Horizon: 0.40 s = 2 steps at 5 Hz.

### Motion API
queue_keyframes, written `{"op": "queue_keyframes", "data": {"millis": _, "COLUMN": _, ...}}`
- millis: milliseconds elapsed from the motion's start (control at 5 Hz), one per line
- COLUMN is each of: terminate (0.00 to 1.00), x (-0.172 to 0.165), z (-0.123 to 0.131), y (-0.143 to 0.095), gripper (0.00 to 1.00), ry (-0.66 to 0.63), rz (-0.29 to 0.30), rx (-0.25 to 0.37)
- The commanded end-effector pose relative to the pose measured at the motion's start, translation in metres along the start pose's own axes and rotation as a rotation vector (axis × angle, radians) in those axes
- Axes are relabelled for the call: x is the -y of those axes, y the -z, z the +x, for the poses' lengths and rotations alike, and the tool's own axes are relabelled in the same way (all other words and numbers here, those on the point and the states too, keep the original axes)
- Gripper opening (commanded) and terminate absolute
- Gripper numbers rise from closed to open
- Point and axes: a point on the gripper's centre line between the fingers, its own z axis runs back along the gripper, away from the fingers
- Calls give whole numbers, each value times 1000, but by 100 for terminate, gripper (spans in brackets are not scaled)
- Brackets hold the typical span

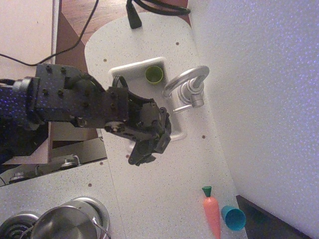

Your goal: Turn faucet left

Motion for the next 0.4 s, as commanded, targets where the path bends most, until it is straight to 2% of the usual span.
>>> {"op": "queue_keyframes", "data": {"millis": 0, "terminate": 0, "x": 0, "z": 0, "y": 0, "gripper": 100, "ry": 0, "rz": 0, "rx": 0}}
{"op": "queue_keyframes", "data": {"millis": 200, "terminate": 0, "x": -12, "z": 0, "y": 15, "gripper": 100, "ry": -6, "rz": -29, "rx": -64}}
